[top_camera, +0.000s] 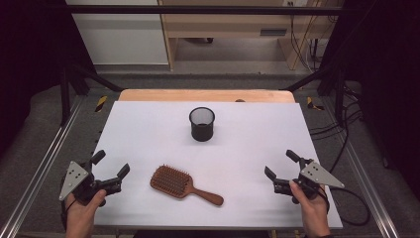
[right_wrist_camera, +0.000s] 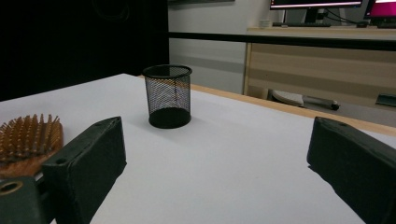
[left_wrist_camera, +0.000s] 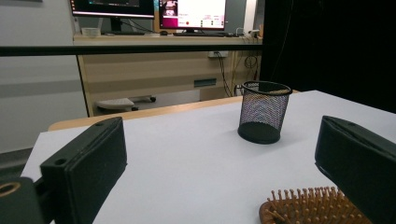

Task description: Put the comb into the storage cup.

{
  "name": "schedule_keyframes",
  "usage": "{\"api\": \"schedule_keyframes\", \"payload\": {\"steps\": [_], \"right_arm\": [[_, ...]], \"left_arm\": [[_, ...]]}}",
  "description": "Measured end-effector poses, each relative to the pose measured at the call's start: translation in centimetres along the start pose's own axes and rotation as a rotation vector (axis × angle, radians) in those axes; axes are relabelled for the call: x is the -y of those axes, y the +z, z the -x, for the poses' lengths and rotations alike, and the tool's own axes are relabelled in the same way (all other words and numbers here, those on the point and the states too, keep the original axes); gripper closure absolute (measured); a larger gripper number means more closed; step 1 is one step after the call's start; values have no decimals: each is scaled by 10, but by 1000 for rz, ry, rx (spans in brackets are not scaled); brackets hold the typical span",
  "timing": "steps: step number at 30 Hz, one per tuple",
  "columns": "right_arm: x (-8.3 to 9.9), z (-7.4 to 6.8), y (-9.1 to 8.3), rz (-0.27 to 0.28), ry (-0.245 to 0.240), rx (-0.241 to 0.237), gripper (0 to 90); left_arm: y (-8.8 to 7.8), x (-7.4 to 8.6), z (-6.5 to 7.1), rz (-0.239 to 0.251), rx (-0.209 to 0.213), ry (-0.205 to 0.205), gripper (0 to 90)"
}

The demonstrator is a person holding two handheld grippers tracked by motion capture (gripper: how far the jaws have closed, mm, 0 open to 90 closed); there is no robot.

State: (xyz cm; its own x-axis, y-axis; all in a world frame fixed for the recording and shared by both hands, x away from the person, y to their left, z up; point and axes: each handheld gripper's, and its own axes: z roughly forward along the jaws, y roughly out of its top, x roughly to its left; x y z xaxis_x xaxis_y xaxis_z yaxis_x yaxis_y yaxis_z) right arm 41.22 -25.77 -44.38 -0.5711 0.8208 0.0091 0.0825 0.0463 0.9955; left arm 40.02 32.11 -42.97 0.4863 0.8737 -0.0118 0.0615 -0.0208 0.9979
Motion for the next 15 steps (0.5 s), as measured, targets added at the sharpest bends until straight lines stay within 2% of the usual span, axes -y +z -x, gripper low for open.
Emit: {"api": "schedule_keyframes", "payload": {"steps": [4,6,8,11,15], "right_arm": [[0,0,0,3,3,14,42],[1,-1,0,1,1,16,38],[1,0,0,-7,-4,16,33],[2,0,1,-12,-3,22,32],[2,1,0,-3,-2,35,32]], "left_arm": [[1,0,0,-6,3,-1,31],[2,1,1,-11,11,-3,65],[5,2,3,-23,20,9,68],[7,1,3,-18,17,11,64],[6,2,1,-20,-10,3,60]]}}
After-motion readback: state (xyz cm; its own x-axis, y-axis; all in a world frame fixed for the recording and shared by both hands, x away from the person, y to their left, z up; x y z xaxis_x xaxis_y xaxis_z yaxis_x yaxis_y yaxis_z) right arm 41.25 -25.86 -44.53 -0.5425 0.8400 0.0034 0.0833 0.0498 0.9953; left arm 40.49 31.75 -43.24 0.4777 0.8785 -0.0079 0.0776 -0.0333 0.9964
